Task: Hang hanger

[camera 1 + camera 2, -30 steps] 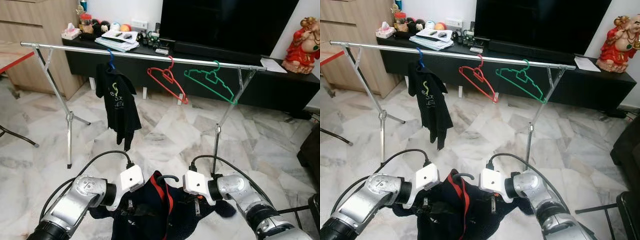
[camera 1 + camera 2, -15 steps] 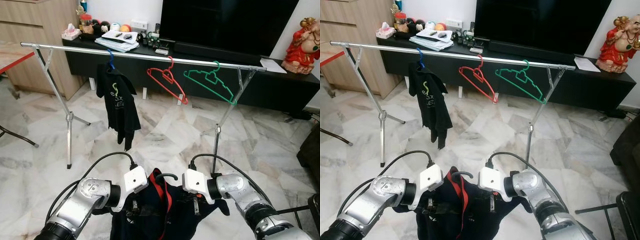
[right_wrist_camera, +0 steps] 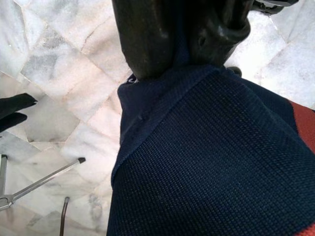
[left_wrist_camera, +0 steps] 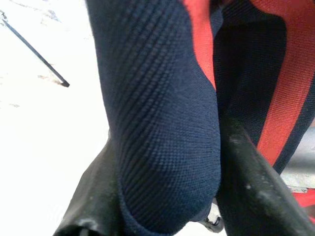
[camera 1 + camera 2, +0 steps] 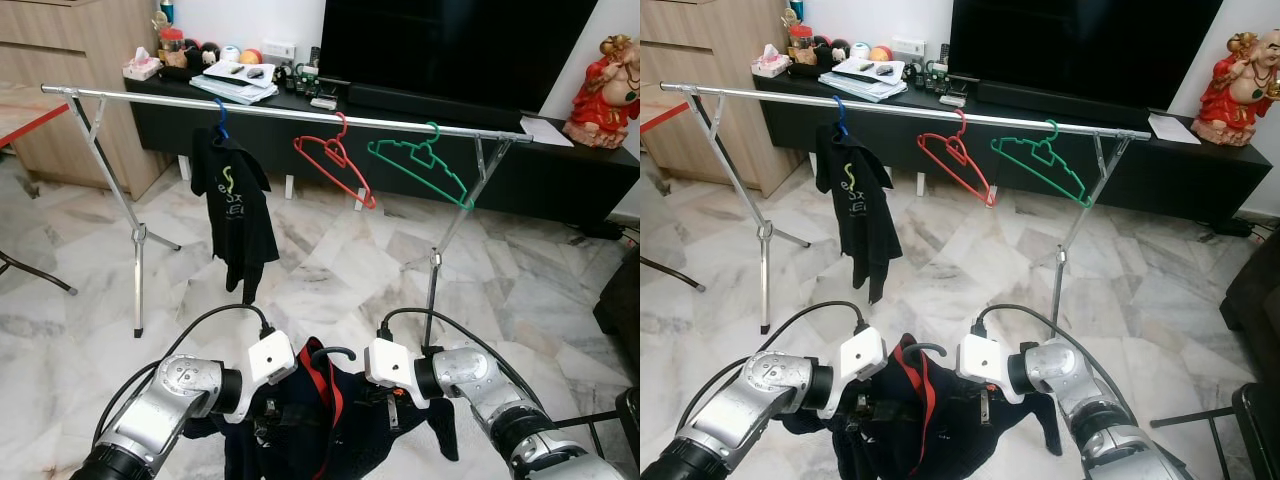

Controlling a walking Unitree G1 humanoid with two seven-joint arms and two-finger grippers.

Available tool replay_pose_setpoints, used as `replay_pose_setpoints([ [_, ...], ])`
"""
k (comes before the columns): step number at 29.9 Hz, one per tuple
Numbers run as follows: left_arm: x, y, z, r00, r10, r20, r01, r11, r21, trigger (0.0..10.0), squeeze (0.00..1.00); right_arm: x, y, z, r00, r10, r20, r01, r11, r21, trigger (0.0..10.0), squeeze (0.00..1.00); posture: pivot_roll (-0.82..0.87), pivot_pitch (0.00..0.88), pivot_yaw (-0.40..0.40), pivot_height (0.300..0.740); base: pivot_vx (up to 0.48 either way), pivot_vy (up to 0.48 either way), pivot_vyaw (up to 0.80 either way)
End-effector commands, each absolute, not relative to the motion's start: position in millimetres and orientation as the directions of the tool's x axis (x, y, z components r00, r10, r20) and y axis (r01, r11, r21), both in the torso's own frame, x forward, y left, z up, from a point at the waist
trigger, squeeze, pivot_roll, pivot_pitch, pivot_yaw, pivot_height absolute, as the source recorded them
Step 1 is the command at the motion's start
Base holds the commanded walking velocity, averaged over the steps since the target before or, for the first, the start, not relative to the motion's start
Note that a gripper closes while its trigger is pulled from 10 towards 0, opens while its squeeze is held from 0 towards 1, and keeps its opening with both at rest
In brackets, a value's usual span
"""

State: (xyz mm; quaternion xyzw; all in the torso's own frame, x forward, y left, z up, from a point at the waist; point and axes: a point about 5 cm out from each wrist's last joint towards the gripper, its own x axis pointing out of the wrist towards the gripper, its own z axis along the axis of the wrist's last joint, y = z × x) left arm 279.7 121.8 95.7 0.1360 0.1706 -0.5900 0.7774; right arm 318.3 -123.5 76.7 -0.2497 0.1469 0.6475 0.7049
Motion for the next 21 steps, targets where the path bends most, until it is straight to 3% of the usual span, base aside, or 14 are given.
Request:
replay_pose_setpoints([
  [1,277.8,114.5,95.6,0.208,-0.884,-0.419,0.974,0.227,0.005,0.0,0.0,330.9,-120.4,96.7,0.186,0.867,-0.463,-0.969,0.082,-0.234,0.0,0.0,0.13,0.035,-0.101,0.74,0.0,0.0,0.0],
  [21,277.2,114.1,97.9,0.2,-0.888,-0.414,0.977,0.212,0.018,0.0,0.0,335.5,-119.5,101.7,0.215,0.865,-0.453,-0.962,0.108,-0.252,0.0,0.0,0.13,0.041,-0.099,0.74,0.0,0.0,0.0],
])
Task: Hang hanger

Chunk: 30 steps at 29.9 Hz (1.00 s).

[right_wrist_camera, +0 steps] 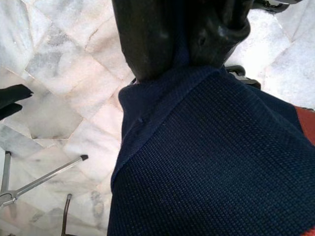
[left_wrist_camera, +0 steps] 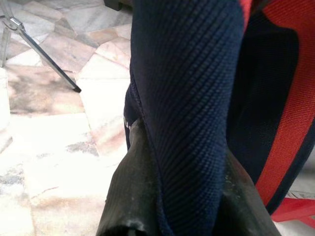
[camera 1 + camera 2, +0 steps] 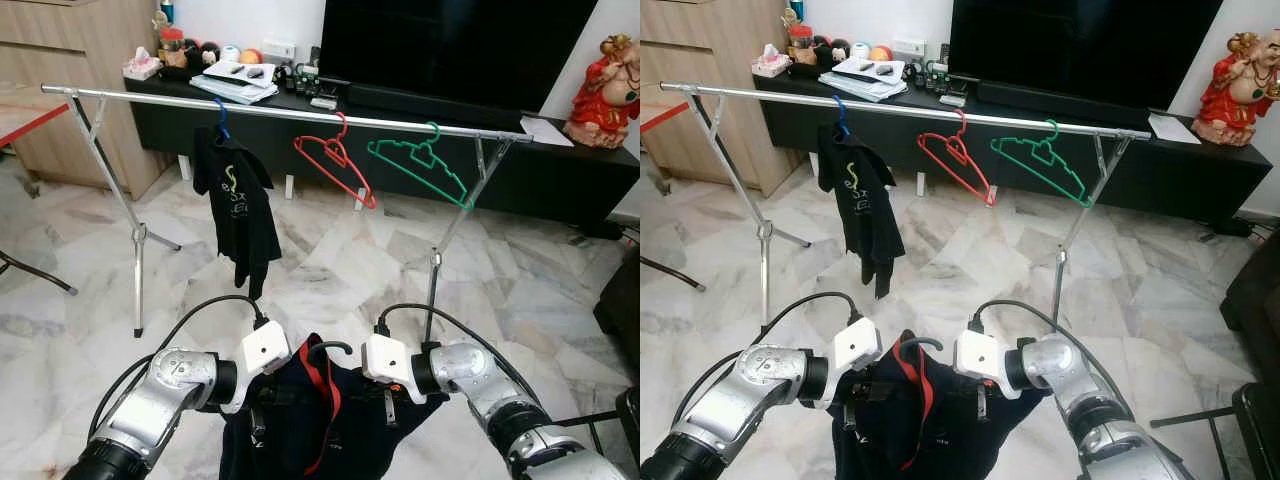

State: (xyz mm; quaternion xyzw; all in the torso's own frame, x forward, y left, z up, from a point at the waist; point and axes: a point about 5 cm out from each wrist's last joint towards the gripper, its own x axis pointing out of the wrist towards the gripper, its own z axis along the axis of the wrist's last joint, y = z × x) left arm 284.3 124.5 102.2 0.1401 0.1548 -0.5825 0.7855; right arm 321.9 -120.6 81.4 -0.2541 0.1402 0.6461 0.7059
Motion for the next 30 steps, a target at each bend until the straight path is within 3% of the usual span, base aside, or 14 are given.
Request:
replay_pose_setpoints([
  [1,276.9,113.9,98.0,0.198,-0.888,-0.414,0.977,0.21,0.017,0.0,0.0,335.7,-119.6,101.8,0.218,0.864,-0.453,-0.961,0.11,-0.252,0.0,0.0,0.13,0.041,-0.099,0.74,0.0,0.0,0.0],
  [15,275.6,113.1,98.1,0.181,-0.891,-0.417,0.981,0.192,0.016,0.0,0.0,337.9,-119.2,102.5,0.237,0.856,-0.46,-0.958,0.128,-0.256,0.0,0.0,0.14,0.036,-0.101,0.74,0.0,0.0,0.0],
  [16,275.6,113.2,98.1,0.181,-0.89,-0.418,0.981,0.192,0.017,0.0,0.0,339.0,-119.1,102.5,0.254,0.85,-0.462,-0.954,0.142,-0.264,0.5,0.0,0.14,0.037,-0.101,0.74,0.0,0.0,0.0],
  [17,275.7,113.5,98.1,0.182,-0.89,-0.419,0.981,0.192,0.018,0.0,0.0,340.2,-119.2,102.6,0.271,0.844,-0.463,-0.95,0.156,-0.271,4.4,0.0,0.14,0.037,-0.101,0.74,0.0,0.0,0.0],
  [18,275.7,113.5,98.1,0.182,-0.89,-0.419,0.981,0.192,0.018,0.0,0.0,340.2,-119.2,102.6,0.271,0.844,-0.463,-0.95,0.156,-0.271,4.4,0.0,0.14,0.037,-0.101,0.74,0.0,0.0,0.0],
  [19,275.8,113.9,98.0,0.183,-0.888,-0.421,0.981,0.193,0.019,0.0,0.0,341.0,-119.6,102.2,0.279,0.839,-0.467,-0.95,0.169,-0.264,10.0,0.85,0.14,0.037,-0.101,0.74,0.0,0.0,0.0],
  [20,275.8,114.2,97.9,0.184,-0.888,-0.422,0.981,0.194,0.02,0.0,0.0,341.3,-119.9,101.9,0.282,0.837,-0.469,-0.95,0.176,-0.258,10.0,0.85,0.14,0.037,-0.101,0.74,0.0,0.0,0.0],
  [21,275.8,114.3,97.9,0.184,-0.887,-0.423,0.981,0.194,0.02,0.0,0.0,341.3,-120.0,101.5,0.279,0.837,-0.471,-0.952,0.178,-0.249,10.0,1.0,0.14,0.038,-0.102,0.74,0.0,0.0,0.0],
  [30,279.4,119.8,96.7,0.224,-0.873,-0.433,0.972,0.233,0.032,0.0,0.0,341.4,-122.7,99.5,0.283,0.816,-0.504,-0.951,0.171,-0.257,10.0,1.0,0.14,0.036,-0.102,0.74,0.0,0.0,0.0],
])
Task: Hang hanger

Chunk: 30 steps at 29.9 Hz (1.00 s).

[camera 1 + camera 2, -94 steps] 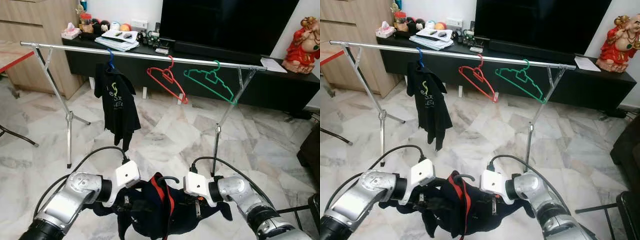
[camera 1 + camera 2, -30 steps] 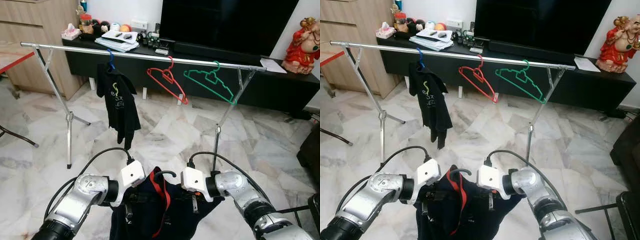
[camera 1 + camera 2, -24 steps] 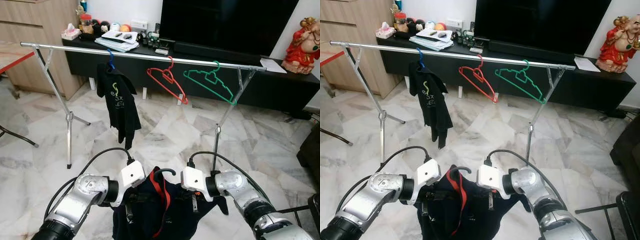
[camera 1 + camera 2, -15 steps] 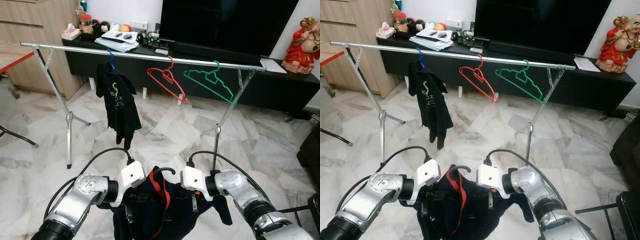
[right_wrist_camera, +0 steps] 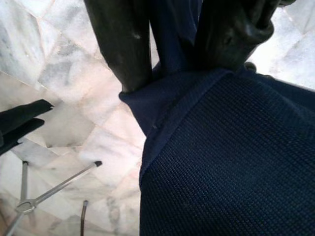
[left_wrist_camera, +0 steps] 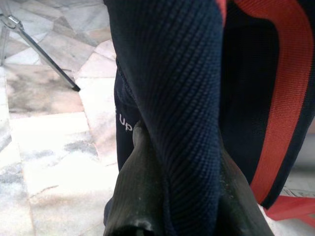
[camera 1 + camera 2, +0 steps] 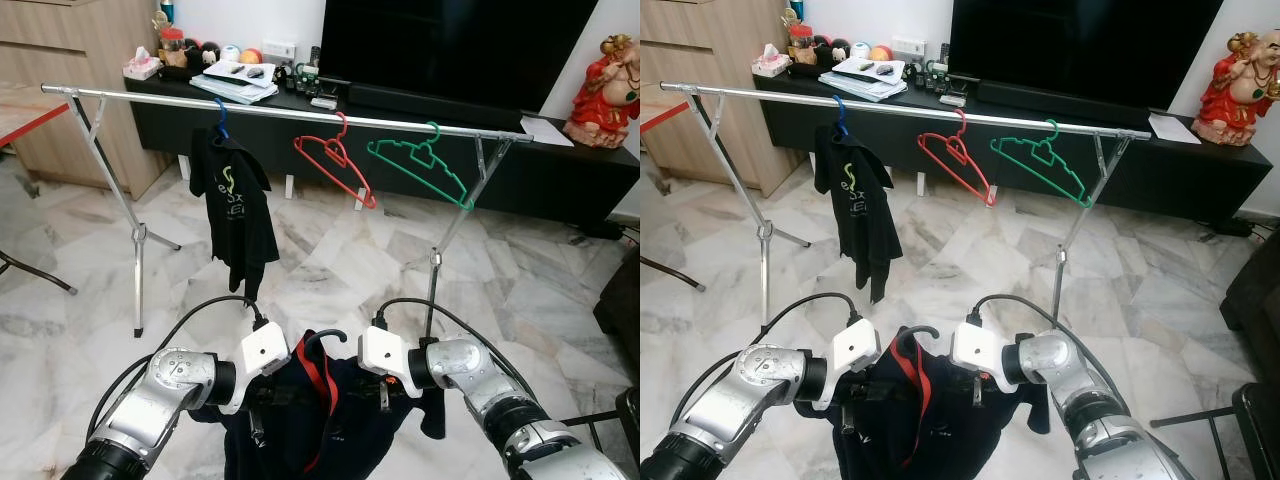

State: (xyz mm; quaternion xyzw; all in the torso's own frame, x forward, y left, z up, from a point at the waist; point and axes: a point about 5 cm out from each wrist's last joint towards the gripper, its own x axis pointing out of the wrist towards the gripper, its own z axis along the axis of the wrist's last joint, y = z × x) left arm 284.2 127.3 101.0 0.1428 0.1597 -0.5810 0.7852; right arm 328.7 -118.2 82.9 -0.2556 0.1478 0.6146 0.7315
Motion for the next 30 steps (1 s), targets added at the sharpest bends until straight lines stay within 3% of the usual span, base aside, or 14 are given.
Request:
replay_pose_setpoints([
  [1,280.7,120.6,97.3,0.237,-0.871,-0.43,0.968,0.247,0.034,0.0,0.0,341.1,-123.3,98.8,0.282,0.812,-0.51,-0.951,0.168,-0.259,10.0,1.0,0.14,0.036,-0.102,0.74,0.0,0.0,0.0],
  [15,291.9,132.0,91.1,0.409,-0.82,-0.4,0.902,0.429,0.041,0.0,0.0,339.8,-124.8,99.3,0.255,0.806,-0.534,-0.955,0.124,-0.269,10.0,1.0,0.14,0.038,-0.101,0.74,0.0,0.0,0.0],
  [24,293.7,131.6,88.6,0.421,-0.82,-0.386,0.895,0.445,0.031,0.0,0.0,334.1,-129.8,93.6,0.178,0.783,-0.596,-0.972,0.046,-0.23,10.0,1.0,0.13,0.037,-0.099,0.74,0.0,0.0,0.0],
  [30,299.0,137.2,87.3,0.486,-0.786,-0.383,0.862,0.503,0.062,0.0,0.0,337.5,-132.6,95.4,0.228,0.76,-0.608,-0.958,0.065,-0.279,10.0,1.0,0.13,0.039,-0.097,0.74,0.0,0.0,0.0],
])
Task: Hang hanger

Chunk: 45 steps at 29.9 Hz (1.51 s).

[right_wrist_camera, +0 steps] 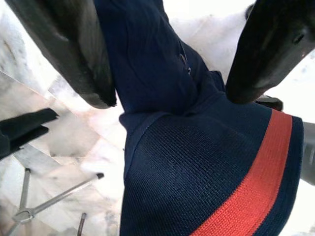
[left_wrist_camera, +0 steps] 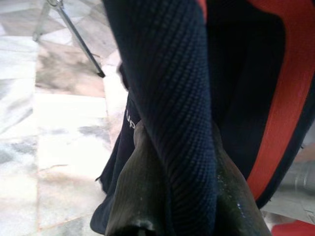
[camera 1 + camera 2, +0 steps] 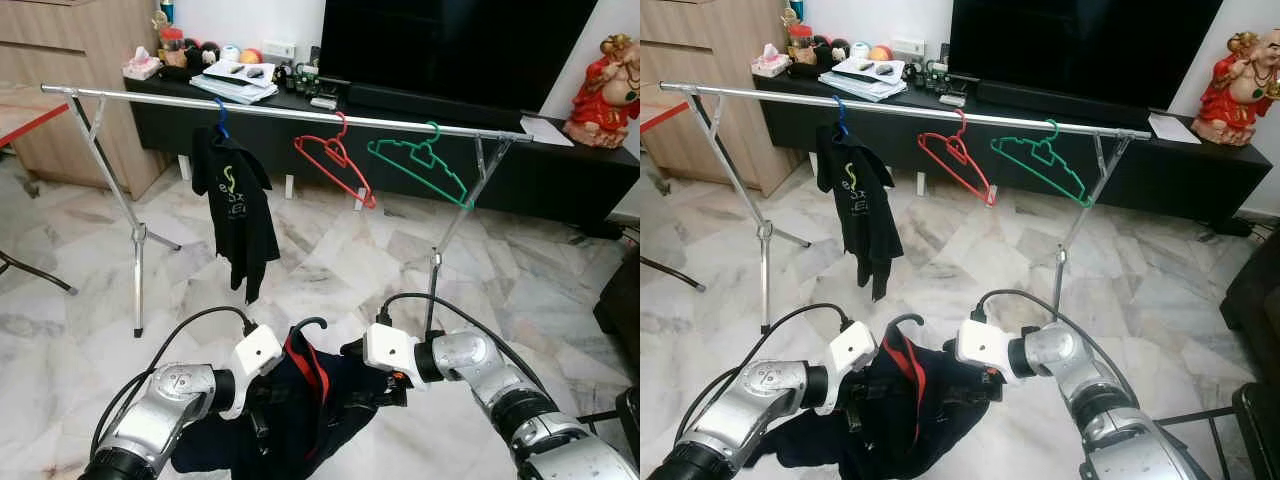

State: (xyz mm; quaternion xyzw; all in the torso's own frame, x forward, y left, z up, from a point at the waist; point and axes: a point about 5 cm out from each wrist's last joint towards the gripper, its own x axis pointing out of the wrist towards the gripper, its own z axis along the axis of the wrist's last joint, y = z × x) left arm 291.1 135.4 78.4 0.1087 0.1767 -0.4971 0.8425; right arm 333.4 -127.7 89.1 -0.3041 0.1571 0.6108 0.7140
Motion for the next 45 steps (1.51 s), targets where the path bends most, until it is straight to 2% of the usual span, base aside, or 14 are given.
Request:
replay_pose_setpoints([
  [1,302.0,140.6,86.8,0.517,-0.765,-0.385,0.844,0.53,0.081,0.0,0.0,340.4,-132.5,98.8,0.261,0.765,-0.589,-0.949,0.093,-0.301,10.0,1.0,0.13,0.039,-0.097,0.74,0.0,0.0,0.0],
  [6,307.1,149.8,80.2,0.58,-0.7,-0.417,0.8,0.586,0.13,0.0,0.0,345.3,-131.2,106.7,0.309,0.781,-0.543,-0.932,0.134,-0.338,10.0,1.0,0.14,0.041,-0.094,0.74,0.0,0.0,0.0],
  [7,308.6,152.3,77.7,0.603,-0.675,-0.426,0.782,0.605,0.148,0.7,0.0,346.1,-130.6,107.9,0.319,0.783,-0.533,-0.928,0.143,-0.345,10.0,1.0,0.13,0.041,-0.093,0.74,0.0,0.0,0.0],
  [9,311.4,154.9,75.9,0.637,-0.643,-0.425,0.752,0.64,0.158,0.7,0.0,347.1,-130.4,109.5,0.338,0.785,-0.519,-0.919,0.155,-0.363,10.0,1.0,0.13,0.041,-0.093,0.74,0.0,0.0,0.0],
  [10,313.4,156.7,75.5,0.662,-0.622,-0.419,0.73,0.663,0.168,4.1,0.0,348.5,-130.9,110.6,0.362,0.785,-0.503,-0.911,0.183,-0.369,10.0,1.0,0.13,0.041,-0.092,0.74,0.0,0.0,0.0],
  [11,315.4,158.7,75.4,0.689,-0.599,-0.408,0.705,0.686,0.182,9.8,0.0,349.6,-131.6,111.2,0.383,0.784,-0.488,-0.904,0.211,-0.372,10.0,1.0,0.13,0.041,-0.091,0.74,0.0,0.0,0.0],
  [12,317.0,160.0,75.2,0.707,-0.583,-0.4,0.687,0.701,0.193,9.8,0.0,350.3,-132.0,111.5,0.398,0.783,-0.478,-0.899,0.229,-0.373,10.0,1.0,0.13,0.041,-0.091,0.74,0.0,0.0,0.0],
  [13,321.6,164.1,75.8,0.763,-0.53,-0.371,0.625,0.752,0.211,10.0,0.0,352.5,-136.0,111.0,0.456,0.77,-0.446,-0.878,0.309,-0.365,10.0,0.0,0.13,0.037,-0.091,0.74,0.0,0.0,0.0],
  [19,329.7,183.8,76.2,0.89,-0.344,-0.299,0.416,0.88,0.228,10.0,0.0,356.8,-146.4,107.1,0.634,0.705,-0.317,-0.772,0.562,-0.296,10.0,0.0,0.13,0.03,-0.075,0.74,0.0,0.0,0.0],
  [22,325.7,208.7,71.7,0.941,-0.21,-0.267,0.262,0.948,0.181,10.0,0.0,348.5,-150.8,80.5,0.764,0.578,-0.287,-0.635,0.754,-0.168,10.0,0.0,0.12,0.016,-0.053,0.74,0.0,0.0,0.0],
  [24,322.4,215.3,70.0,0.951,-0.182,-0.25,0.226,0.962,0.156,10.0,0.0,339.6,-150.4,62.6,0.791,0.526,-0.312,-0.577,0.811,-0.097,10.0,0.0,0.12,0.011,-0.046,0.74,0.0,0.0,0.0],
  [32,310.6,233.6,64.5,0.975,-0.085,-0.205,0.103,0.992,0.078,10.0,0.0,301.1,-155.2,3.1,0.808,0.304,-0.504,-0.345,0.938,0.012,10.0,0.0,0.12,0.001,-0.031,0.74,0.0,0.0,0.0],
  [37,297.2,242.8,58.4,0.978,-0.059,-0.198,0.071,0.996,0.051,10.0,0.0,261.2,-159.9,-37.2,0.758,0.127,-0.64,-0.047,0.989,0.141,10.0,0.0,0.14,0.0,-0.03,0.74,0.0,0.0,0.0],
  [45,297.0,246.6,58.8,0.983,0.003,-0.186,0.001,1.0,0.023,10.0,0.0,231.2,-157.5,-59.9,0.672,0.096,-0.734,-0.012,0.993,0.119,10.0,0.0,0.15,0.0,-0.031,0.74,0.0,0.0,0.0],
])
